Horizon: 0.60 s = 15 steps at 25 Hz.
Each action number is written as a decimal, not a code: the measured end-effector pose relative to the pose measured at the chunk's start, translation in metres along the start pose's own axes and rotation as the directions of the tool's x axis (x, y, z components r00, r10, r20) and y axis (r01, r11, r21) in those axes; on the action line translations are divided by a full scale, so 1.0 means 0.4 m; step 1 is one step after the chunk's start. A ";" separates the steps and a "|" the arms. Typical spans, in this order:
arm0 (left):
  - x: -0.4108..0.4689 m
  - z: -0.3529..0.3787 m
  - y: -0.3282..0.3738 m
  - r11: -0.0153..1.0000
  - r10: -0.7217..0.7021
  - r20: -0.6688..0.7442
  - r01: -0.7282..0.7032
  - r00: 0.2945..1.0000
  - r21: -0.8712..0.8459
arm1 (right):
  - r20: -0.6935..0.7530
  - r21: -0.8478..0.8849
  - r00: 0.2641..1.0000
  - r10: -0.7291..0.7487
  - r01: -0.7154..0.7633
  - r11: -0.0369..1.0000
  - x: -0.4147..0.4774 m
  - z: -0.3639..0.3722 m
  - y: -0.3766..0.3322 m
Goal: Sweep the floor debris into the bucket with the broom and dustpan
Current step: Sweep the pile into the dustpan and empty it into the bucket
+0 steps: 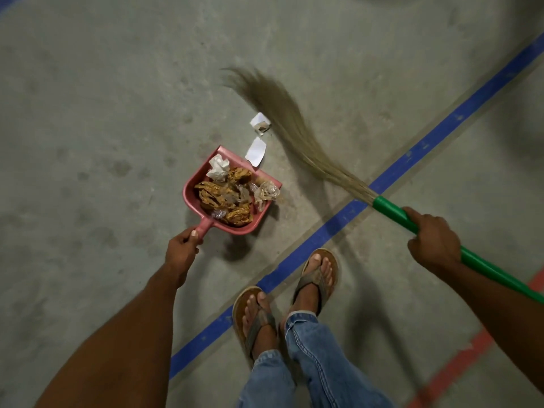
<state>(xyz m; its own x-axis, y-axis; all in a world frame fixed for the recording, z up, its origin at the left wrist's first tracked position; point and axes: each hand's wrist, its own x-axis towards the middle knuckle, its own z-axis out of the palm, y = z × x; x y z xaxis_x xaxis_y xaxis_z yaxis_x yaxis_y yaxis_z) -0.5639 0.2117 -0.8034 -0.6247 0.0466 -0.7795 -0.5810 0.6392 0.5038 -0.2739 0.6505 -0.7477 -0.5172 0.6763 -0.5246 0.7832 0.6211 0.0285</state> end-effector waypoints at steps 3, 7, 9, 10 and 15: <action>0.008 0.023 0.020 1.000 0.005 0.004 -0.004 1.000 -0.016 | 0.010 -0.045 0.992 -0.122 0.122 0.991 -0.040 0.015 -0.008; -0.007 0.035 0.069 0.997 0.031 0.023 -0.029 0.999 -0.068 | -0.022 -0.126 0.971 -0.239 0.234 0.964 -0.136 0.017 0.041; -0.029 0.030 0.101 0.992 0.085 0.029 -0.081 0.996 -0.099 | -0.059 -0.141 0.976 -0.208 0.198 0.970 -0.187 -0.004 0.067; -0.045 0.026 0.124 0.988 0.116 0.034 -0.112 0.993 -0.104 | -0.067 -0.147 0.980 -0.187 0.176 0.973 -0.211 -0.021 0.079; -0.217 0.003 0.341 0.977 0.196 0.079 -0.188 0.977 -0.100 | -0.073 -0.132 0.993 -0.092 0.082 0.988 -0.323 -0.202 0.114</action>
<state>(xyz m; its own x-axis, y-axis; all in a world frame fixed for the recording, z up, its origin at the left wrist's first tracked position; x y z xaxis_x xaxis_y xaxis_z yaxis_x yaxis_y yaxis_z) -0.5884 0.2957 -0.6675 -0.6833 0.2315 -0.6924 -0.5022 0.5393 0.6760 -0.1991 0.6234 -0.6098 -0.6109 0.6435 -0.4612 0.6859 0.7211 0.0978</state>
